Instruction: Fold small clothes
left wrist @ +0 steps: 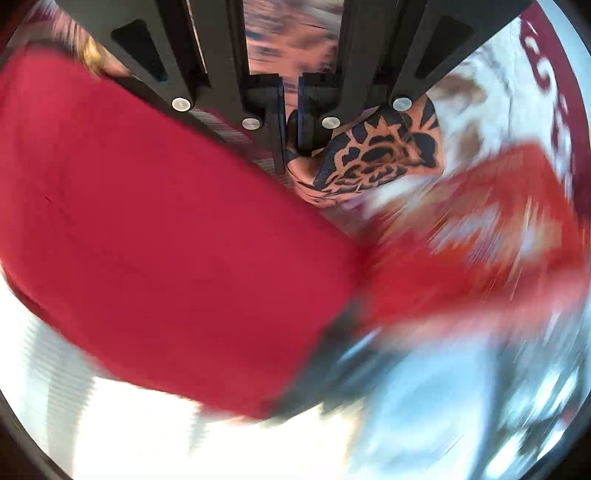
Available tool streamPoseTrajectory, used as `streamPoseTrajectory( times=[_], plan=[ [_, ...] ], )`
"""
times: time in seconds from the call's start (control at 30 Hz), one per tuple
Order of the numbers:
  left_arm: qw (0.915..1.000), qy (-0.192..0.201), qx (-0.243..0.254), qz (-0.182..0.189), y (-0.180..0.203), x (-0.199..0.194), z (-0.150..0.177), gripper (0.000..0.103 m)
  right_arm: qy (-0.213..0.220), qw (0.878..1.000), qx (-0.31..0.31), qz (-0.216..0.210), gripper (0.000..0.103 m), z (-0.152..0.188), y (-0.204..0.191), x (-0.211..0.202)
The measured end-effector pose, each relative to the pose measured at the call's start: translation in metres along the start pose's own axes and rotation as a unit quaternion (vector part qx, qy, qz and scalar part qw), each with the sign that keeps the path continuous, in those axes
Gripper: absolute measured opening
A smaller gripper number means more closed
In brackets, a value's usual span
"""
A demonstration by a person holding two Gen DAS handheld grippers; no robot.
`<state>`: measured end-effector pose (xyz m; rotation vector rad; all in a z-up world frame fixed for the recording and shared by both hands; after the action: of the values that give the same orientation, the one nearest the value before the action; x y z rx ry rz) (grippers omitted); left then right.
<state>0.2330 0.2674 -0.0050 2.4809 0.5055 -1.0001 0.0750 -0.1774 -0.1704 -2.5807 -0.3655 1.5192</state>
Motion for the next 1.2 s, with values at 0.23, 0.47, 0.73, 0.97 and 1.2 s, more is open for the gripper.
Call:
streamPoseTrajectory(
  times=[0.23,0.47,0.73,0.97,1.2],
  plan=[
    [0.954,-0.014,0.248,0.168,0.237,-0.057,0.116,0.032,0.012,0.999,0.02,-0.039,0.103,0.0,0.009,-0.004],
    [0.9175,-0.189,0.334,0.104,0.232,0.017,0.208,0.08,0.019,0.992,0.065,-0.111,0.102,-0.001,0.028,-0.014],
    [0.9725,-0.189,0.124,0.057,0.065,0.014,0.186,0.081,0.044,0.965,0.178,-0.189,0.102,-0.049,0.053,-0.056],
    [0.9797,-0.185,0.017,0.077,-0.013,0.017,0.203,0.082,-0.072,0.96,0.249,-0.103,0.092,-0.117,0.083,0.019],
    [0.9814,-0.177,-0.004,0.075,-0.037,0.011,0.203,0.082,-0.053,0.994,0.087,0.029,0.004,-0.157,0.005,-0.013]
  ],
)
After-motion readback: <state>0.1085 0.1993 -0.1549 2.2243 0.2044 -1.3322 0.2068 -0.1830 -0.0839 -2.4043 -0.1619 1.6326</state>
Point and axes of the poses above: each gripper's, at about its wrist camera, not at the fingertips, and x roughly the way its jaws point, y to its right, z to its underside, the point moved 1 cm from there along x, roughly the way its jaws point, and after that the axes turned 14 degrees about -y, right-handed, at the moved point
